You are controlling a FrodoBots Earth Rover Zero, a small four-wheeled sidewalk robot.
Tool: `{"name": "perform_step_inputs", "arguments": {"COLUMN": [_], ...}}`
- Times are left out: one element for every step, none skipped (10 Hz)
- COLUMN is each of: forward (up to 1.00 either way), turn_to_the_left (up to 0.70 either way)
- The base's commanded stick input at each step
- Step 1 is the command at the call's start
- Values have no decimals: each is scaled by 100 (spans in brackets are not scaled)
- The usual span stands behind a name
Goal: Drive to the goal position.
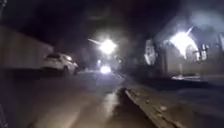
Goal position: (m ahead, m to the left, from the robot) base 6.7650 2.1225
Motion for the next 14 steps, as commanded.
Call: {"name": "perform_step_inputs", "arguments": {"forward": [70, 70, 70, 70, 70, 70, 70, 70, 70, 70, 70, 70, 70, 70], "turn_to_the_left": [2, -6, -18, -30, -23, 1, 3, 3, 3, -3, -20, -35, -35, -4]}}
